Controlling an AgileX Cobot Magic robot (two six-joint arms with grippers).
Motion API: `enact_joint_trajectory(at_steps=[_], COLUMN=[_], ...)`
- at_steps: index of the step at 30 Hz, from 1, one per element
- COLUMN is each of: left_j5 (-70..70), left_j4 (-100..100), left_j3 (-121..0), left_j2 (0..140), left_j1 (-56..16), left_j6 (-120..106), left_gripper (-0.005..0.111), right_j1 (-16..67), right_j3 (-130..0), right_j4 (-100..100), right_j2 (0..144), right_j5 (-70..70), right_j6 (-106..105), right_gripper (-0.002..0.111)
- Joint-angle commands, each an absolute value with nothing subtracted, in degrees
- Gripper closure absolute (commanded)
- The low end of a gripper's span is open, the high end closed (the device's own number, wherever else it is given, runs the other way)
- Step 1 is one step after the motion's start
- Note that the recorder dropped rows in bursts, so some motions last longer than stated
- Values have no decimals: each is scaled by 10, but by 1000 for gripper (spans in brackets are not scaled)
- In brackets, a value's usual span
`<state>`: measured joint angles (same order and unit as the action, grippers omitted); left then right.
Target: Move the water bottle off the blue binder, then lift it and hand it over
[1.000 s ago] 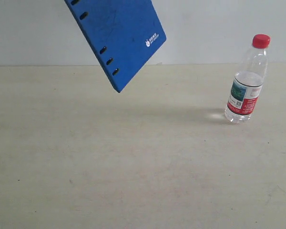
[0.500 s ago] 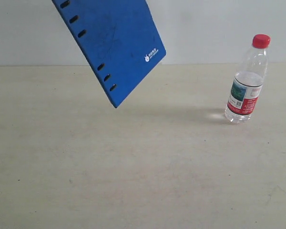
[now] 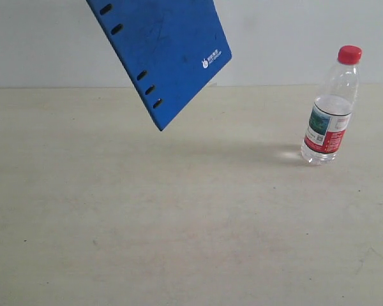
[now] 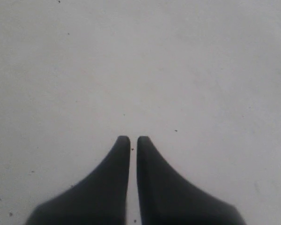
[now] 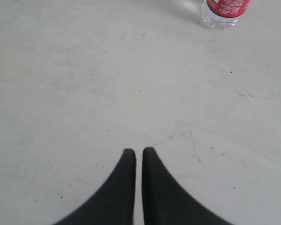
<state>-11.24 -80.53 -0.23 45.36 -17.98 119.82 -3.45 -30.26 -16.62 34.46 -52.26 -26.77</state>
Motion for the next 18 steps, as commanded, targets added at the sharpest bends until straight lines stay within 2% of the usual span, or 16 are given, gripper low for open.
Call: enact_joint_trajectory(at_steps=[1, 7, 18], left_j5=[-128, -187, -122], left_j4=[-831, -912, -930], left_j3=[-8, -59, -85], left_j2=[497, 533, 537], left_j1=[-178, -178, -178], left_j6=[1204, 1204, 1204], left_gripper=[101, 101, 101], right_j1=[-35, -35, -35], right_j3=[-302, -302, -302], right_j4=[-175, -175, -175], right_j2=[339, 339, 339], right_j5=[-521, -521, -521], right_j6=[-271, -271, -276], right_gripper=[108, 108, 108])
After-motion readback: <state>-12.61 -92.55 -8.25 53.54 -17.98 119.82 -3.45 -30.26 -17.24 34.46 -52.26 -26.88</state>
